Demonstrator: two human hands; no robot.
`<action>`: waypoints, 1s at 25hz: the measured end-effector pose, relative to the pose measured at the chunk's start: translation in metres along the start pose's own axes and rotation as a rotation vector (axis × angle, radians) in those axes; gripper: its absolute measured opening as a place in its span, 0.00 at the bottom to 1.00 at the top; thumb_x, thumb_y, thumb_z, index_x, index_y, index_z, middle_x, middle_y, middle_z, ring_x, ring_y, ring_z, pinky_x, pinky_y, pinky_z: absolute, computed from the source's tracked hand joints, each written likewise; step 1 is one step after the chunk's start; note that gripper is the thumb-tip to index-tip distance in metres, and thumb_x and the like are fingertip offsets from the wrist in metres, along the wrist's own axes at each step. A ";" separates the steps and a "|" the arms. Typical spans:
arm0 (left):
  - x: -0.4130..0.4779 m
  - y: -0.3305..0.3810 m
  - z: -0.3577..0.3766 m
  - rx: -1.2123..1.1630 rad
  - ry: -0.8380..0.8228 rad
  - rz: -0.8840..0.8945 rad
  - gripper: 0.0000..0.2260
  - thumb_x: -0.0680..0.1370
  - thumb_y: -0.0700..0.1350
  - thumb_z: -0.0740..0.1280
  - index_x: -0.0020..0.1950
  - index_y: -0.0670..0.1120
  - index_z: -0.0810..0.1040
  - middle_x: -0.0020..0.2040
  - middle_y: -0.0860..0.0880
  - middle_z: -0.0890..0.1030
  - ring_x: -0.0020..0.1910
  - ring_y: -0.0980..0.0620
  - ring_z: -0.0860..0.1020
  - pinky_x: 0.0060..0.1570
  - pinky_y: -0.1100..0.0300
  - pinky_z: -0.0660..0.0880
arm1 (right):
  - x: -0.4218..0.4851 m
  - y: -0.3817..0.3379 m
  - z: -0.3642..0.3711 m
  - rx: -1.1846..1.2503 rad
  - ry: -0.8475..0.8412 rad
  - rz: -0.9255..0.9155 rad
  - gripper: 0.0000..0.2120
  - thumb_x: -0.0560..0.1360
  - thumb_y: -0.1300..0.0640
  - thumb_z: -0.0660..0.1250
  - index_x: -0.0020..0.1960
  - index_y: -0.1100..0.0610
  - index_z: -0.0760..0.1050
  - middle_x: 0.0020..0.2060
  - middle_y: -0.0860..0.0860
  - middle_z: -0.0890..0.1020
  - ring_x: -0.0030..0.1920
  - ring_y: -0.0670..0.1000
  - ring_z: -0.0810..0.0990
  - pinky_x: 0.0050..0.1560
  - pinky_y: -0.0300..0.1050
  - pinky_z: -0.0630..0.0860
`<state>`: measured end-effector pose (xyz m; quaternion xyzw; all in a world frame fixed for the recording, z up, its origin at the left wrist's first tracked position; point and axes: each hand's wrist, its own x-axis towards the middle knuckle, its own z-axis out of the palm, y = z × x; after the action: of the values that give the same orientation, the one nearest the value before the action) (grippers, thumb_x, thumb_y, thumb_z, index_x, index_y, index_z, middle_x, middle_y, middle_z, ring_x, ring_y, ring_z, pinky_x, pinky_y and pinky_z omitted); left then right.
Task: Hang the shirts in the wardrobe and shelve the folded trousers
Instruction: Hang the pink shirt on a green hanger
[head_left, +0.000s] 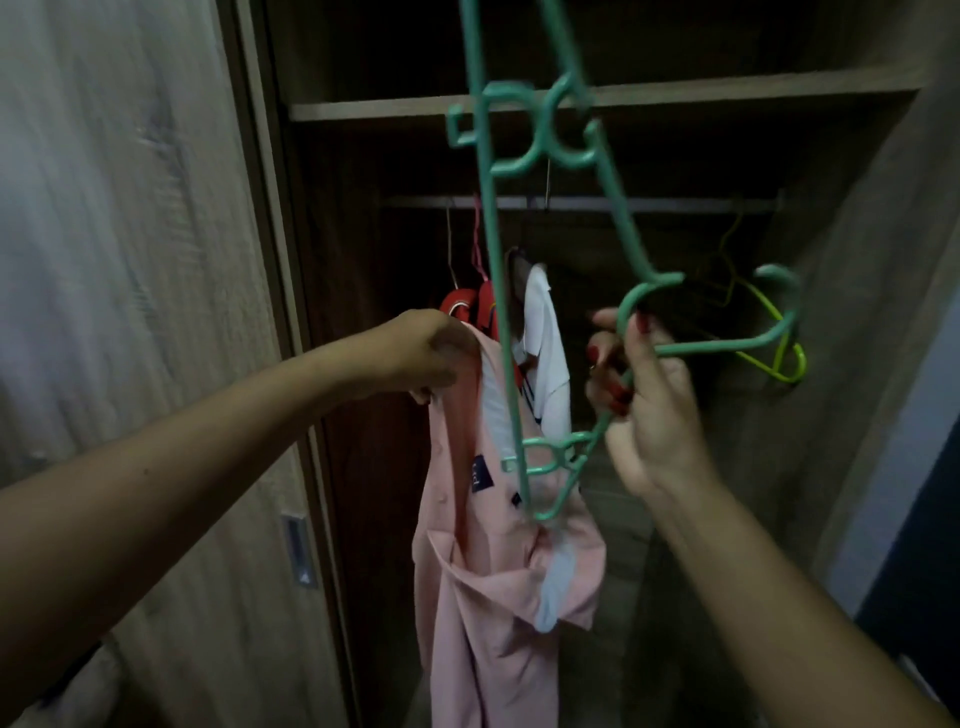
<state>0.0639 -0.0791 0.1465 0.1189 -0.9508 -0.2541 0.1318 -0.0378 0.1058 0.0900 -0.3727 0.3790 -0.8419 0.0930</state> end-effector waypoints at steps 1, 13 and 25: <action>-0.005 0.002 -0.001 -0.057 0.009 0.018 0.15 0.73 0.29 0.62 0.54 0.44 0.78 0.44 0.49 0.78 0.39 0.48 0.81 0.31 0.62 0.78 | -0.005 0.016 -0.005 -0.016 -0.001 0.059 0.10 0.72 0.50 0.63 0.42 0.53 0.81 0.27 0.44 0.77 0.26 0.39 0.70 0.27 0.29 0.67; -0.029 -0.042 0.013 -0.050 0.050 -0.258 0.12 0.74 0.31 0.64 0.53 0.43 0.80 0.37 0.46 0.79 0.30 0.53 0.75 0.24 0.67 0.72 | -0.017 0.026 -0.108 -0.785 -0.425 0.185 0.11 0.74 0.52 0.63 0.39 0.57 0.79 0.33 0.60 0.79 0.36 0.47 0.76 0.43 0.36 0.73; -0.022 -0.047 0.044 -0.084 -0.213 0.056 0.21 0.73 0.33 0.63 0.63 0.47 0.77 0.56 0.44 0.81 0.30 0.55 0.81 0.27 0.64 0.76 | 0.015 0.053 -0.067 -1.265 -0.577 0.206 0.07 0.75 0.64 0.65 0.39 0.56 0.74 0.33 0.51 0.81 0.32 0.40 0.76 0.36 0.38 0.72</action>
<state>0.0782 -0.0923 0.0816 0.0591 -0.9508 -0.3012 0.0417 -0.1023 0.1006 0.0318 -0.5259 0.7895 -0.3145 0.0345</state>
